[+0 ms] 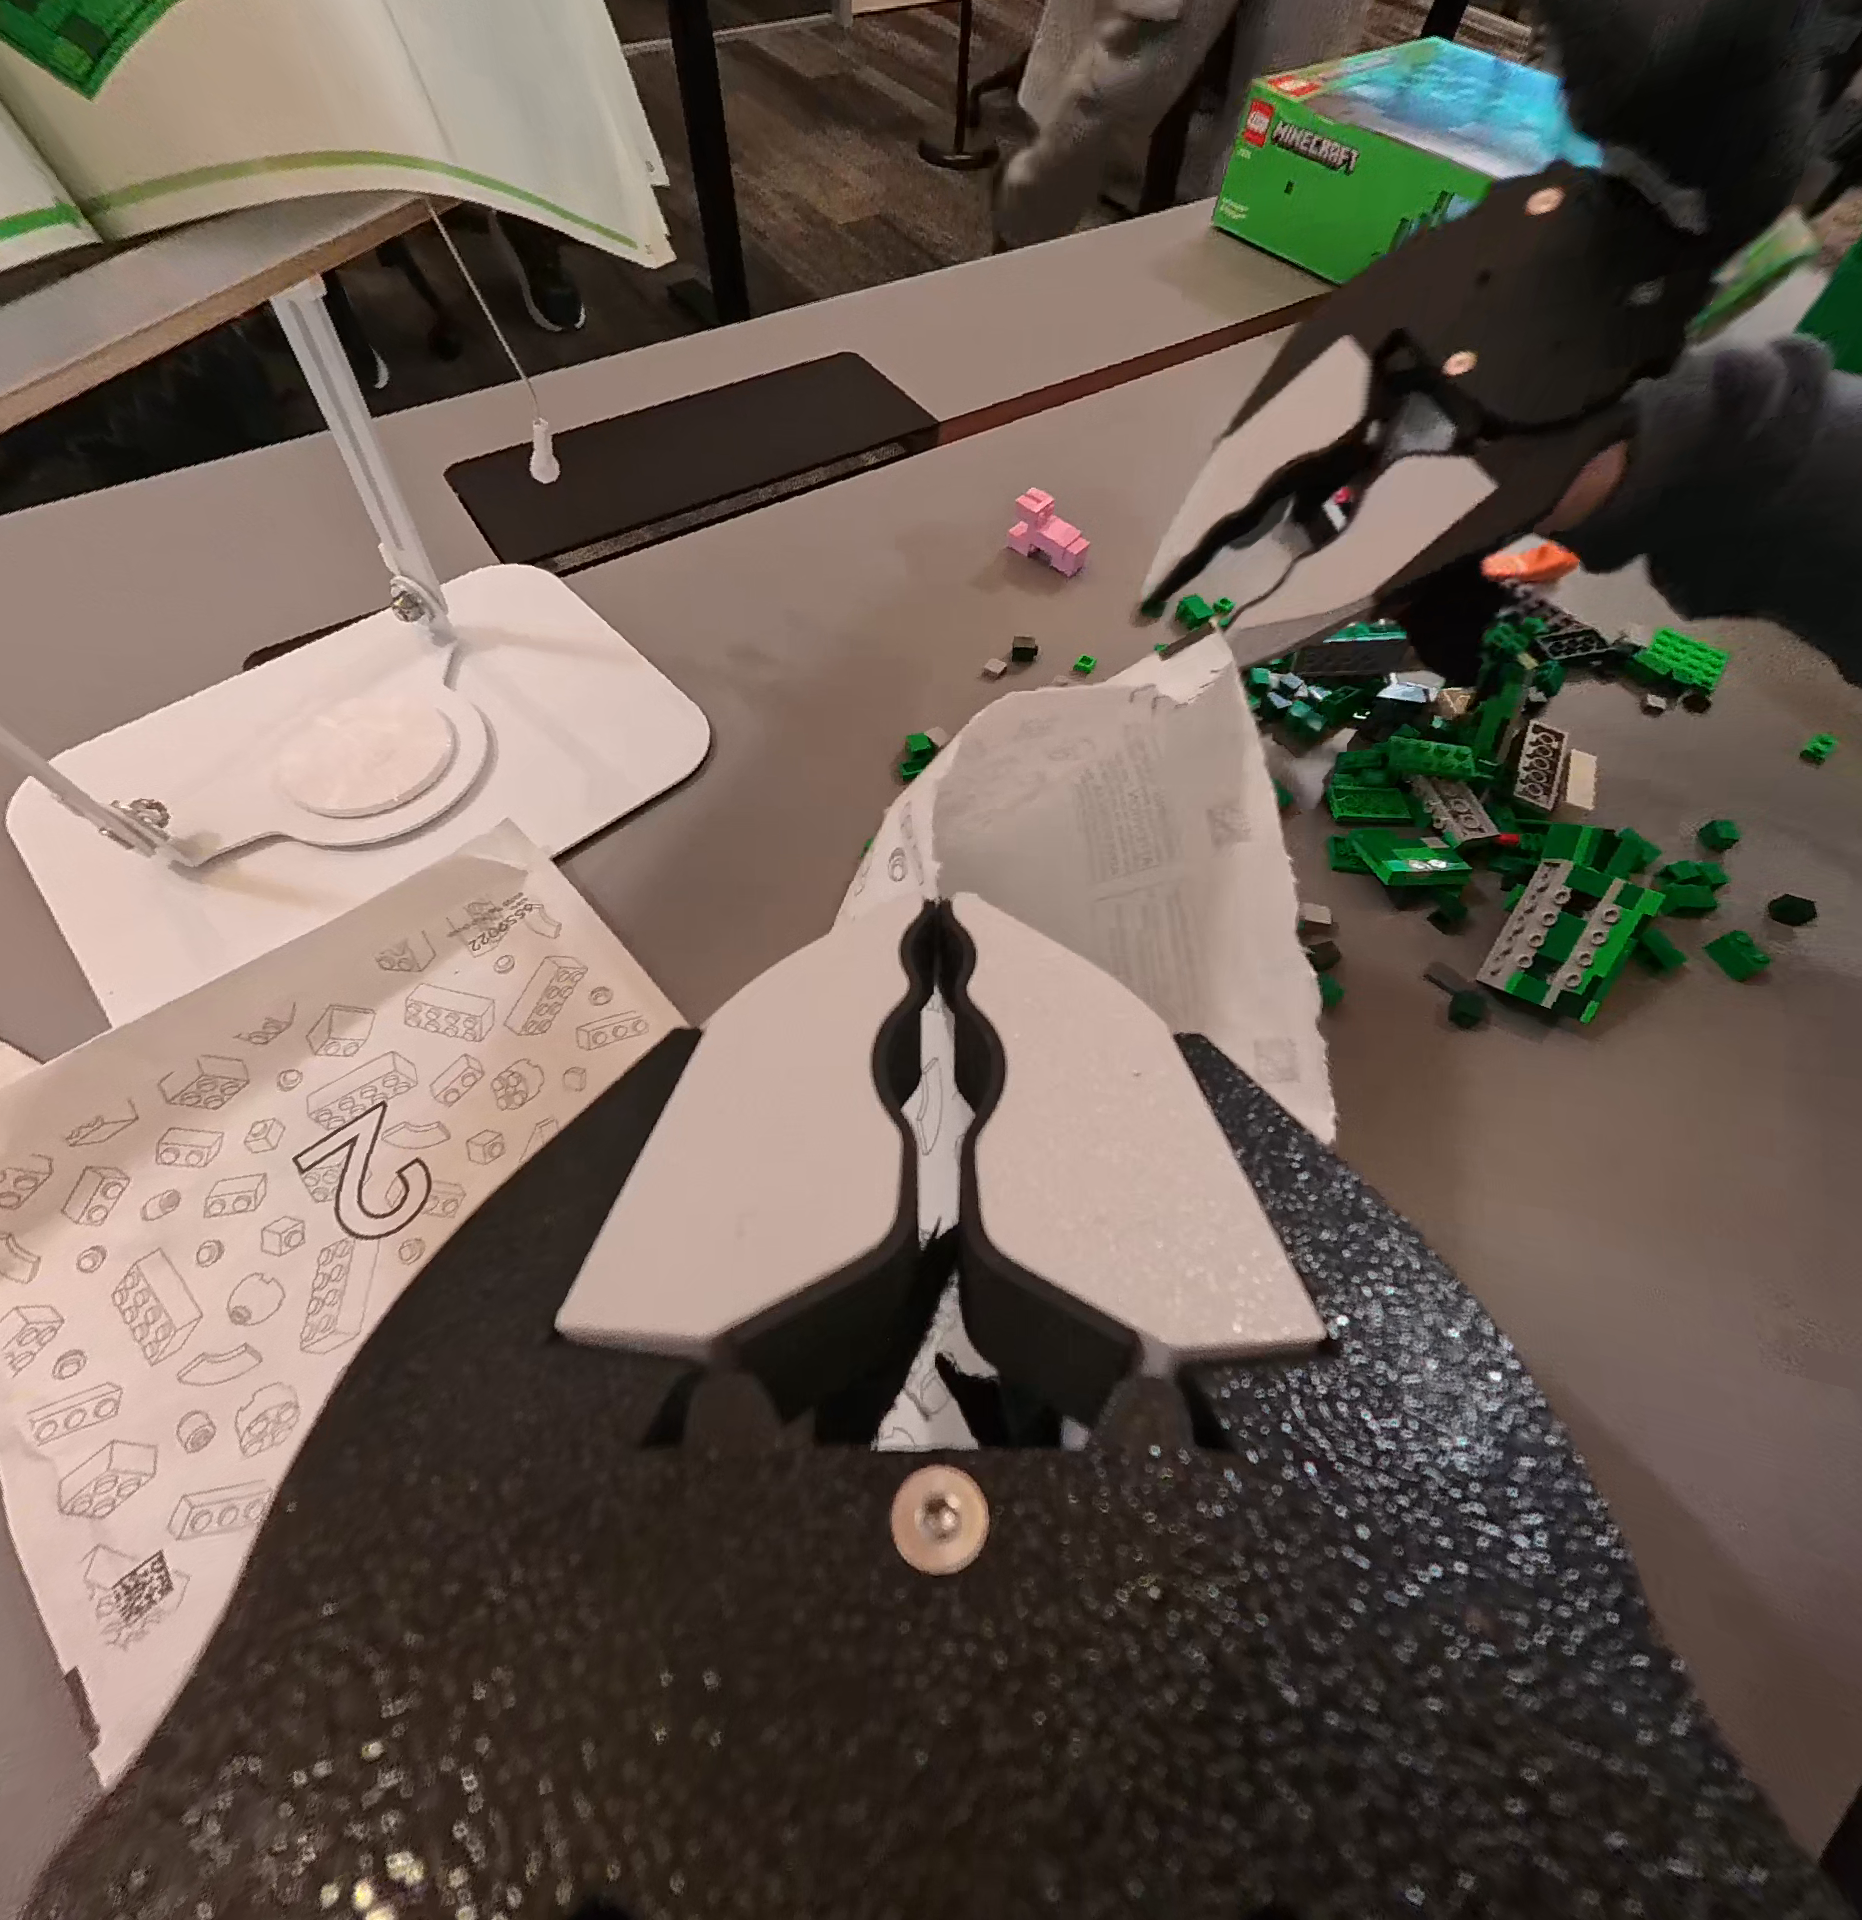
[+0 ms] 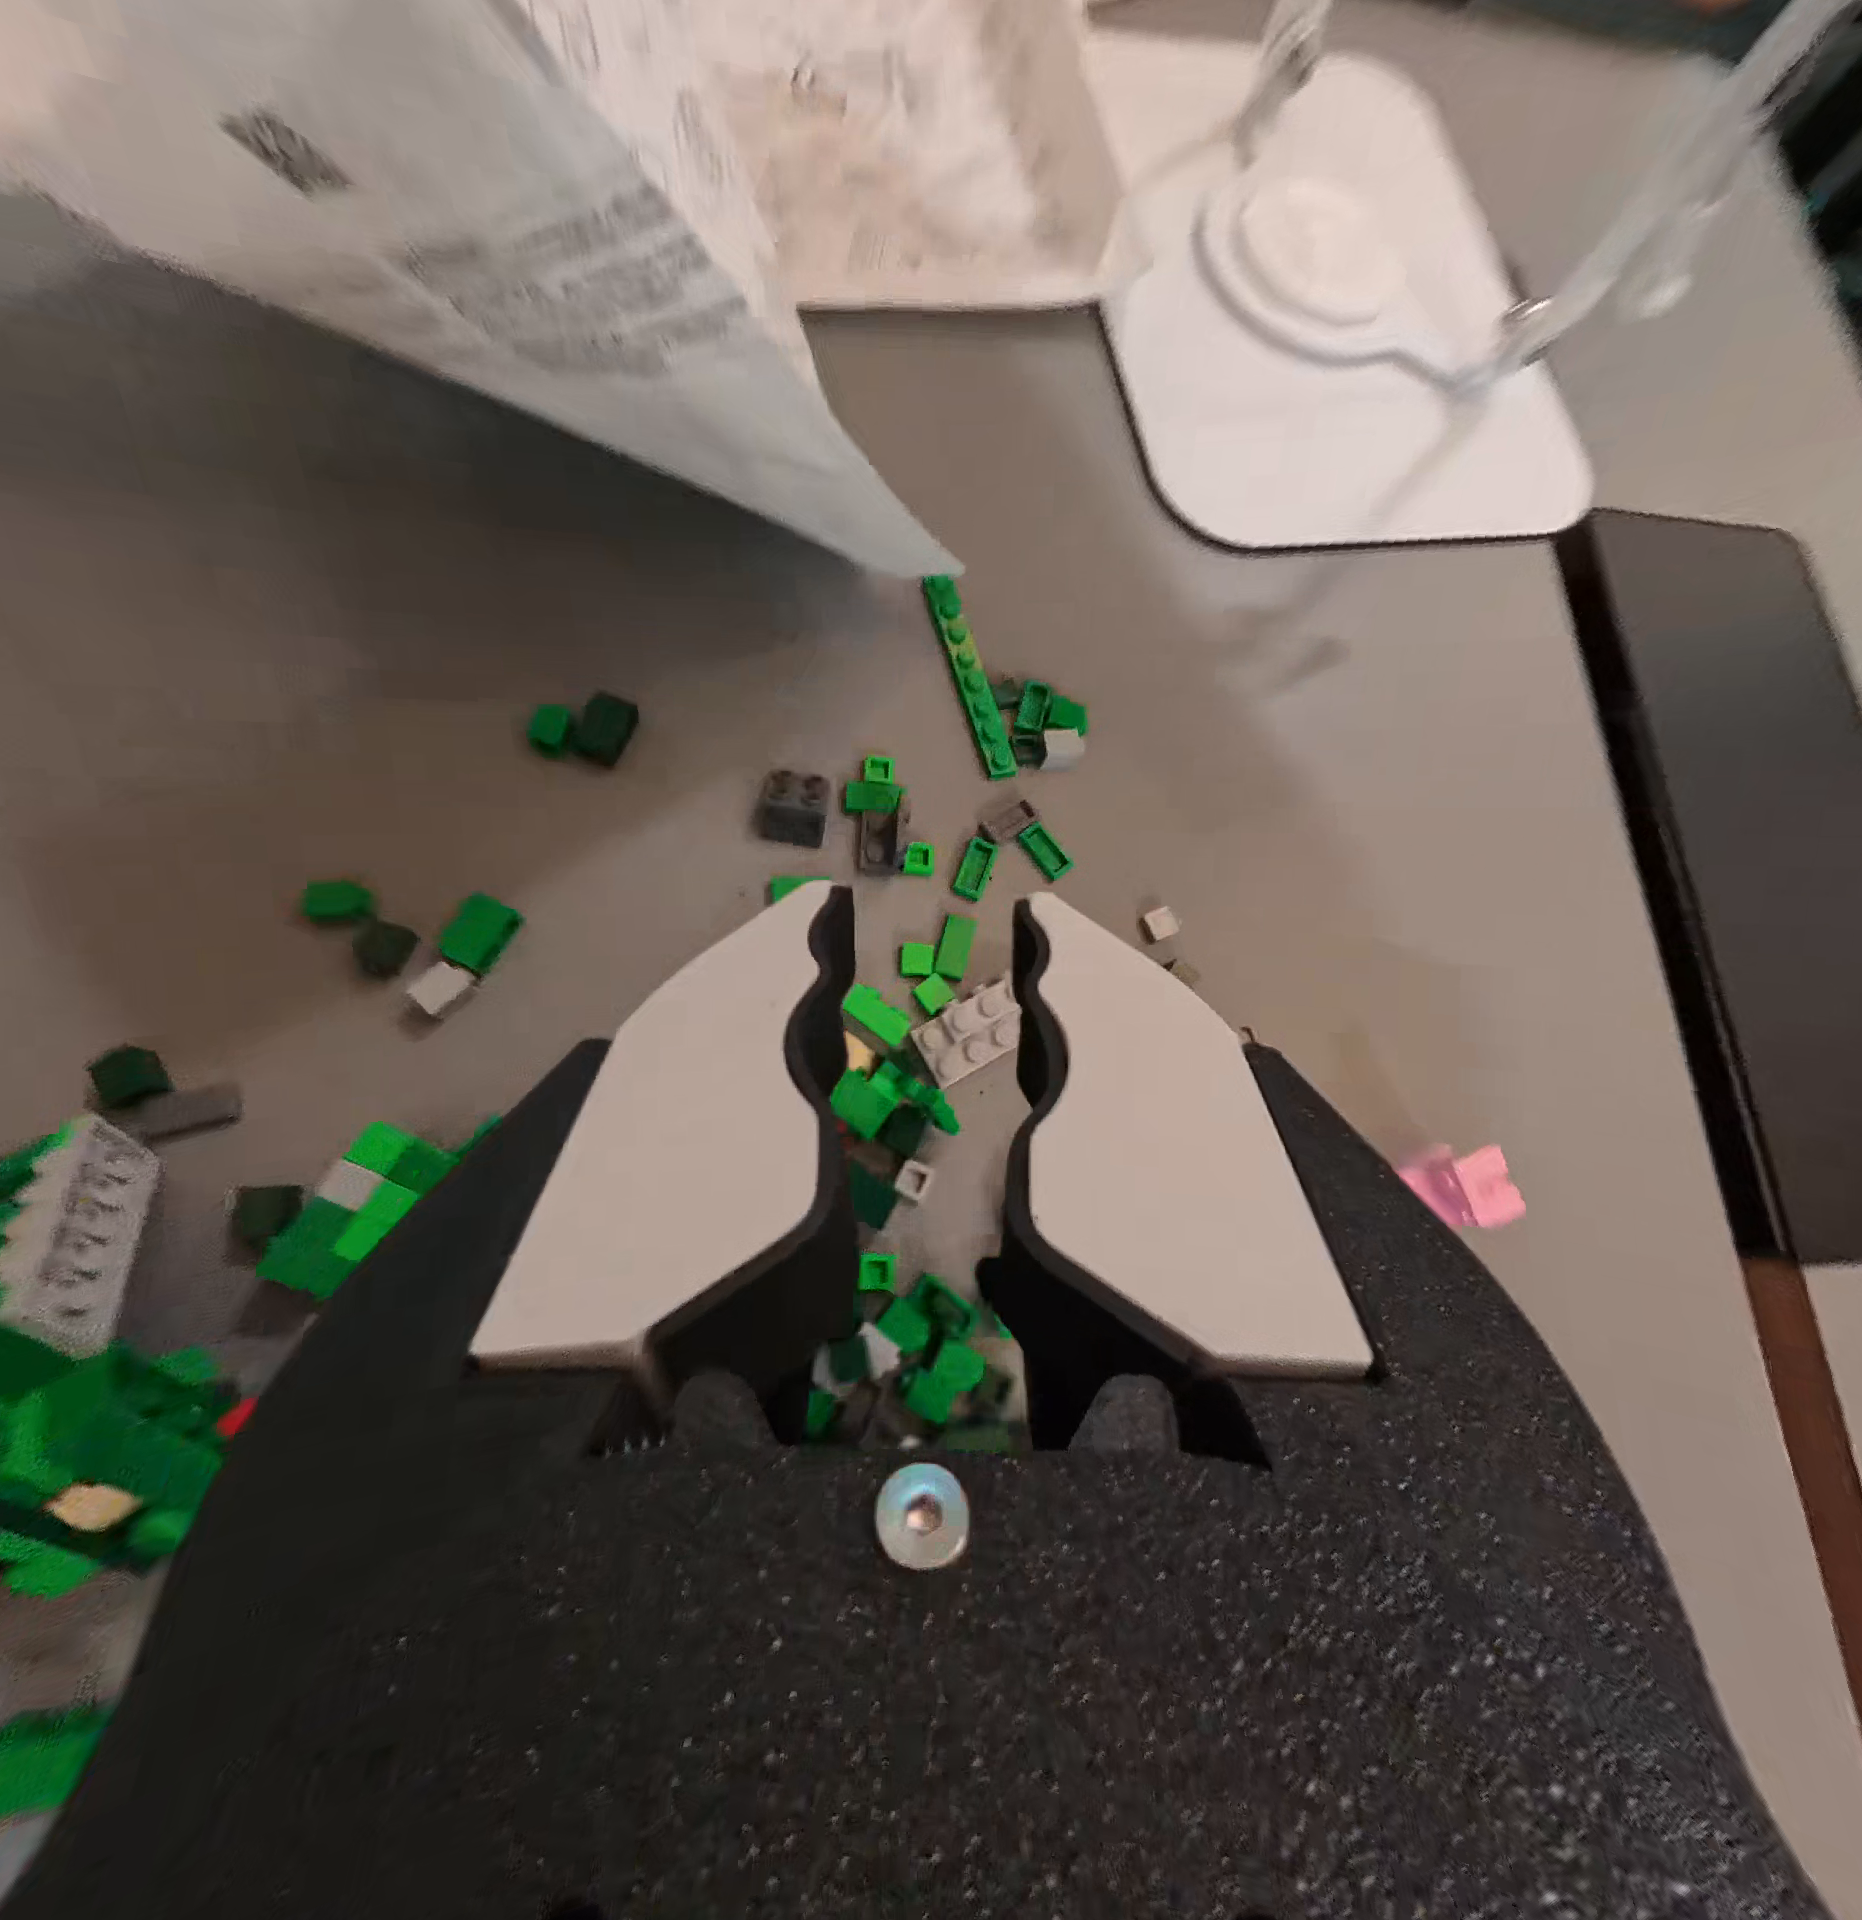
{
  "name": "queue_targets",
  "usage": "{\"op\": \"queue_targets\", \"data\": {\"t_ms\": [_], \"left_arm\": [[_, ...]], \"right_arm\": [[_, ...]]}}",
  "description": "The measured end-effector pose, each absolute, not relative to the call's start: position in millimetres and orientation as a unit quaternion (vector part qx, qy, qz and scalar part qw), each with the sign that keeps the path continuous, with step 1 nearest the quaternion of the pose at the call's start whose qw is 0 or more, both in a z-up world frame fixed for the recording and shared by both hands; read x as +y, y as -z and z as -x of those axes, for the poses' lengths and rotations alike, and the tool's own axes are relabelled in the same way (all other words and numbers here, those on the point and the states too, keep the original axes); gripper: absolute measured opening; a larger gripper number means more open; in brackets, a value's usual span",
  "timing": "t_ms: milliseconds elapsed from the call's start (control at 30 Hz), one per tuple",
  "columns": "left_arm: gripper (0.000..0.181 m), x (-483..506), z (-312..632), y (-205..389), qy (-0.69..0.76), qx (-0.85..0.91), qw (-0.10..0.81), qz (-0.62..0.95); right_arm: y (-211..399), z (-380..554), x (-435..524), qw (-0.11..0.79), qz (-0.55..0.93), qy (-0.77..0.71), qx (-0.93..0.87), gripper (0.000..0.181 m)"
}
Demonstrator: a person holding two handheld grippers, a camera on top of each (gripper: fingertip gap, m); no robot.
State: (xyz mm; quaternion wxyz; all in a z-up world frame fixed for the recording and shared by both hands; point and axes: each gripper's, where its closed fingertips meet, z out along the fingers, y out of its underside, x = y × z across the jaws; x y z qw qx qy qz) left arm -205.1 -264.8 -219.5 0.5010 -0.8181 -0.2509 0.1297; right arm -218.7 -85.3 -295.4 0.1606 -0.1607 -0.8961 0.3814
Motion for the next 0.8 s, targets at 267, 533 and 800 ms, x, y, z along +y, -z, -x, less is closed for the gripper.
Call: {"op": "queue_targets", "data": {"t_ms": [267,533,800], "left_arm": [[0.0,-267.3,205.6,219.8,-0.128,-0.251,0.501,0.818],[0.0,-265.8,205.0,220.7,-0.12,-0.248,0.506,0.818],[0.0,-264.8,205.5,221.3,-0.112,-0.247,0.511,0.816]], "right_arm": [[340.0,242.1,-96.8,0.068,0.081,-0.284,-0.953,0.042],[356.7,259.2,-100.3,0.029,0.05,-0.218,-0.974,0.038],[356.8,259.4,-98.3,0.035,0.042,-0.194,-0.98,0.016]]}}
